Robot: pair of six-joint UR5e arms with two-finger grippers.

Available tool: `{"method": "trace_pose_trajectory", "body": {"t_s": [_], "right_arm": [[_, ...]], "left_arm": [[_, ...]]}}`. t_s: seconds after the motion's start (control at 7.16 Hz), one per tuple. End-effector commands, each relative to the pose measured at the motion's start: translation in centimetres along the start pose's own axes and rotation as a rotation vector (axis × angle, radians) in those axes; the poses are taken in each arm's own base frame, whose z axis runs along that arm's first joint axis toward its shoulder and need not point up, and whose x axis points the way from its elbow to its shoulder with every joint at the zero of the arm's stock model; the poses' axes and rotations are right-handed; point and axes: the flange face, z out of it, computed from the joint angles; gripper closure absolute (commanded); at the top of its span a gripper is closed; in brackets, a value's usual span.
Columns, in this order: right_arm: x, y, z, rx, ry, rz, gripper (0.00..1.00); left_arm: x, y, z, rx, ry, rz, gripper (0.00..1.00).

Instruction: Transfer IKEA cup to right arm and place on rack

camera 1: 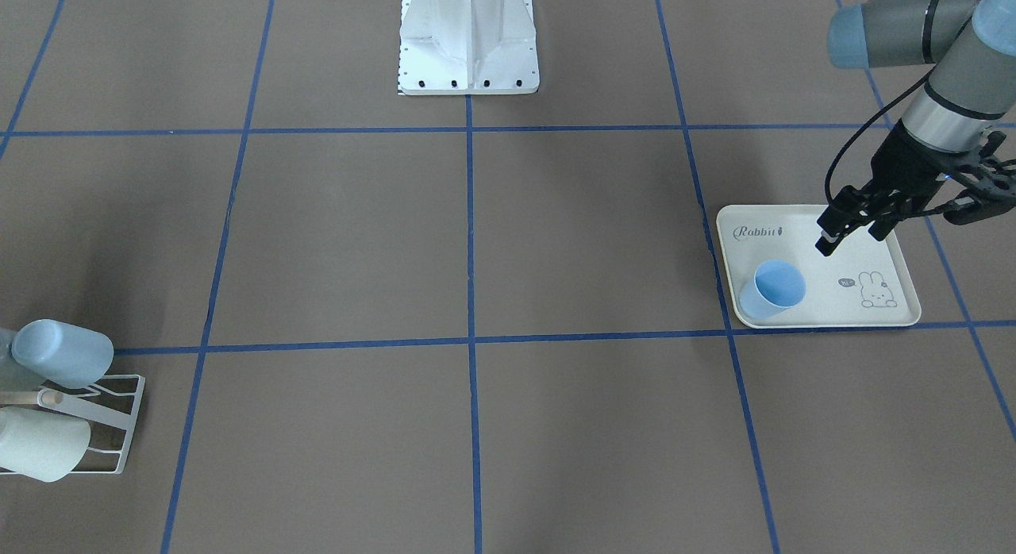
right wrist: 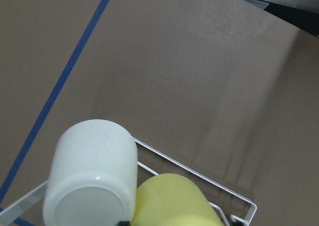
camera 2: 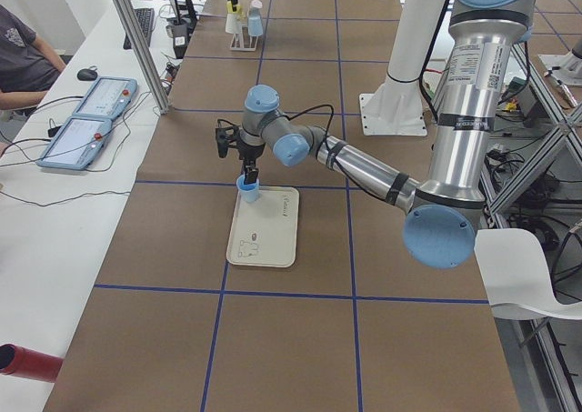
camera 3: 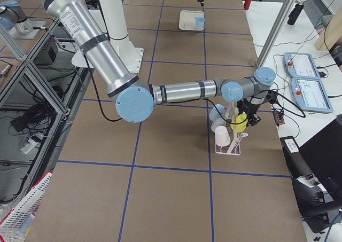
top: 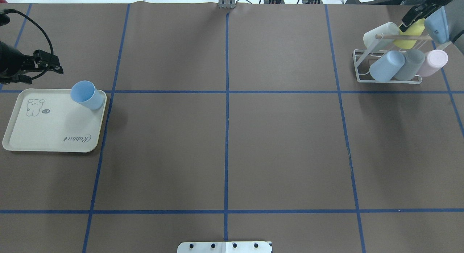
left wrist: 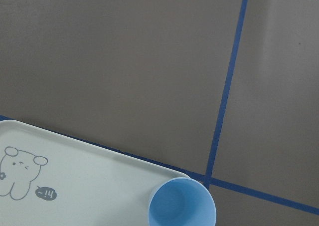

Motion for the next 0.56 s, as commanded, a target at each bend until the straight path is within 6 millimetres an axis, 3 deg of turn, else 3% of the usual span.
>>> {"method": "trace_pose_trajectory", "body": {"t_s": [0.0,0.42], "right_arm": [[-1.0,-0.3,0.6,0.002,-0.005,-0.015,0.02],[-2.0,-1.6,-0.6,0.032,-0.005,-0.031,0.01]], "left_arm": [[-2.1,1.2,2.4,-0.006,-0.068,0.068,0.00],[0.0,0.3,5.8,-0.044,-0.079,0.075,0.00]]}}
